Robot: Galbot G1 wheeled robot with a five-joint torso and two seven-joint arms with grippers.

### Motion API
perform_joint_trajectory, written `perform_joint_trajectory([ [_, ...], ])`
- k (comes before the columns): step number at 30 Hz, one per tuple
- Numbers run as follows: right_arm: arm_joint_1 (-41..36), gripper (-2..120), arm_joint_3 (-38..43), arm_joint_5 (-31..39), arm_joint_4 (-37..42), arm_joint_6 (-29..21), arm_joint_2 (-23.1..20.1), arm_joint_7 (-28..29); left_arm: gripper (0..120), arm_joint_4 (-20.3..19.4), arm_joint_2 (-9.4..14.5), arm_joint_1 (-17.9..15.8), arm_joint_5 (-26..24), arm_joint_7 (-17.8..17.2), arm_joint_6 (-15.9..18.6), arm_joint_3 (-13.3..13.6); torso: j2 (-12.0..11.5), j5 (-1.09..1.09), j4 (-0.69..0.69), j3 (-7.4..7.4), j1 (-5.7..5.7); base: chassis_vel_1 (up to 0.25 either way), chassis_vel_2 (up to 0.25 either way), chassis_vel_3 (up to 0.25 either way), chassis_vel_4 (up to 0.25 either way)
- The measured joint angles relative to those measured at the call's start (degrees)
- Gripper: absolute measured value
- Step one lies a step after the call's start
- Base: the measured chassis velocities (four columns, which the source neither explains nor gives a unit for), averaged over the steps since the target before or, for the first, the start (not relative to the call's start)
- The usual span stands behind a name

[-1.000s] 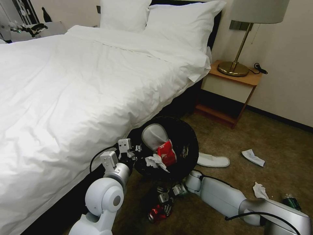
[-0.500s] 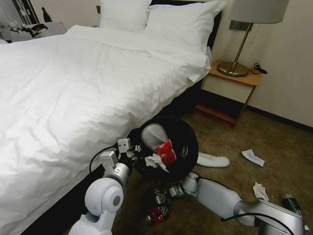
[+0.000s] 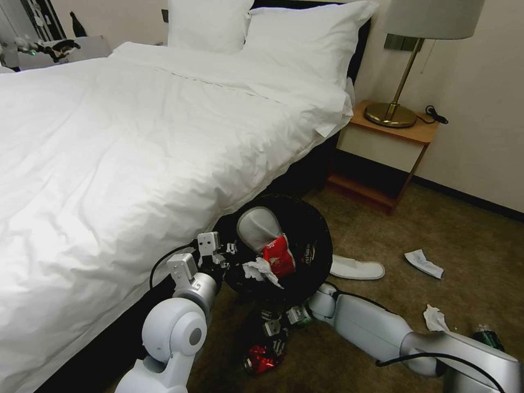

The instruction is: Pick up the trash bin, then pick up the garbage on the floor and place it into the trash bin.

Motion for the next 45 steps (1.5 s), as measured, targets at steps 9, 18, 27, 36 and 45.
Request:
perform_joint_trajectory([
  [9, 0.56, 100, 0.93, 0.49, 3.05, -1.17, -0.43, -0.33, 0, 0.04, -0.05, 0.06, 0.18, 0.11, -0.03, 0.06, 0.0, 0.0, 0.0, 0.0, 0.0, 0.0, 0.0, 0.0, 0.0],
  [18, 1.12, 100, 1.28, 0.06, 1.95, -1.12, 2.31, -0.37, 0, 0.03, -0.14, 0.26, 0.51, 0.37, -0.15, 0.23, 0.0, -0.01, 0.01, 0.0, 0.0, 0.0, 0.0, 0.0, 0.0],
  [27, 0.6, 100, 1.11, -0.59, 0.29, -0.16, 5.75, 0.53, 0, 0.16, -0.24, 0.23, 0.59, 0.41, -0.15, 0.23, 0.0, -0.01, 0.01, 0.0, -0.01, 0.0, 0.0, 0.0, 0.0],
  [36, -0.01, 100, 1.15, -0.94, 0.18, 0.05, 4.74, 0.63, 0, 0.42, -0.31, 0.23, 0.68, 0.53, -0.21, 0.17, 0.0, 0.0, 0.01, 0.0, -0.01, 0.0, 0.0, 0.0, 0.0],
  [45, -1.5, 100, 2.69, -1.77, 0.47, 0.01, 0.53, 0.74, 0, 0.44, -0.42, 0.31, 0.94, 0.61, -0.23, 0.23, 0.0, 0.0, 0.0, 0.0, -0.01, 0.0, 0.0, 0.0, 0.0],
])
